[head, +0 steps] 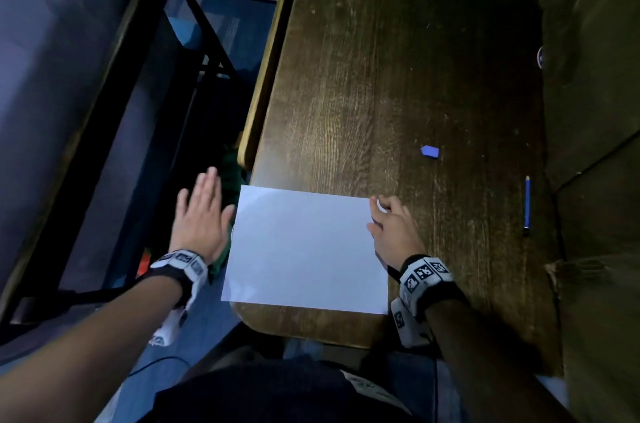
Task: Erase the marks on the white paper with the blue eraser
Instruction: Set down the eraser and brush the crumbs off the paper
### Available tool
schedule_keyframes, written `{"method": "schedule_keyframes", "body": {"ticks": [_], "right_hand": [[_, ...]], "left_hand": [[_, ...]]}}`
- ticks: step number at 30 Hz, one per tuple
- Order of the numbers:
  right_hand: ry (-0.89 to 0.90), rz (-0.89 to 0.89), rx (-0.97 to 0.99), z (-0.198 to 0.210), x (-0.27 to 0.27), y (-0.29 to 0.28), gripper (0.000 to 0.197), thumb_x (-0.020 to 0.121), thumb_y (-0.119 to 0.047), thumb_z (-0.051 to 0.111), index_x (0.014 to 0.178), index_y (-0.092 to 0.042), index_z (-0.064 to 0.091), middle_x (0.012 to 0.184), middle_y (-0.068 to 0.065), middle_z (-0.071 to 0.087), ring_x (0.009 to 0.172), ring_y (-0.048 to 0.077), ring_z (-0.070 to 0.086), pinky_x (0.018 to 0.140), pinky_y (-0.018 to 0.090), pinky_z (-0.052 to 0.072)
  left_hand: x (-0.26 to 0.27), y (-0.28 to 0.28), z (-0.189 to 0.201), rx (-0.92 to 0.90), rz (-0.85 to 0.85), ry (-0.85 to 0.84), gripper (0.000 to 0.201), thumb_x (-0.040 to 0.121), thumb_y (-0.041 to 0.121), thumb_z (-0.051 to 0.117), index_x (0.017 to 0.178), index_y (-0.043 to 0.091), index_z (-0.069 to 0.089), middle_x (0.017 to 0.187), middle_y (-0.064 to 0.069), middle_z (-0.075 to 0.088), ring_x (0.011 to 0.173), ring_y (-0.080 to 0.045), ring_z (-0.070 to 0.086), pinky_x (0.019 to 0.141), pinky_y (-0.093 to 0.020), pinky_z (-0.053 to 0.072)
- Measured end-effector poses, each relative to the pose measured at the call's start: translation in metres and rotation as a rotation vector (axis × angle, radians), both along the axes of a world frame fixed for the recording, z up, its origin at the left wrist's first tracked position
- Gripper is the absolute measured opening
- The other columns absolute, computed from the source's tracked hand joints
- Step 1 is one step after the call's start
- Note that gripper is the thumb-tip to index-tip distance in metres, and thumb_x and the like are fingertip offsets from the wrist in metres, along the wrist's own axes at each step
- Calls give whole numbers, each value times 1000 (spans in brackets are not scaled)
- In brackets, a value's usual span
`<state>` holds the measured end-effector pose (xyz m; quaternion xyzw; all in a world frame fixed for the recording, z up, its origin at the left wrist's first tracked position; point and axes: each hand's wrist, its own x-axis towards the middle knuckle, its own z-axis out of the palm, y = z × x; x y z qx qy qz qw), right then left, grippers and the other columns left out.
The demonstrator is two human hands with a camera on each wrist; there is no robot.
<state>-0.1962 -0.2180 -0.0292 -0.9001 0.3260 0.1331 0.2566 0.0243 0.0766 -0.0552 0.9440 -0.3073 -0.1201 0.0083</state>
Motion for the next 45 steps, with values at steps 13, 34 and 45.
{"method": "schedule_keyframes", "body": {"ticks": [13, 34, 45], "right_hand": [[-4, 92, -9, -5, -8, -12, 55, 98, -18, 51, 150, -25, 36, 145, -5, 33, 128, 19, 35, 106, 29, 32], [76, 59, -51, 1, 0, -6, 51, 100, -22, 48, 150, -28, 36, 143, -5, 31, 126, 19, 34, 109, 42, 34], [-69, -2, 75, -7, 6, -17, 32, 100, -12, 48, 127, -26, 61, 123, -6, 47, 116, 15, 46, 86, 17, 37]], "left_hand": [[-158, -103, -17, -97, -798, 160, 73, 106, 55, 28, 164, 14, 9, 171, -7, -1, 158, -22, 0, 126, -44, 8], [-60, -8, -9, -88, -813, 92, 62, 108, 47, 25, 163, 22, 15, 170, 0, 13, 157, -17, 10, 124, -48, 13], [-132, -139, 5, -148, -632, 186, 71, 104, 45, 28, 161, 5, 15, 169, -17, 8, 157, -30, 8, 126, -46, 10]]}}
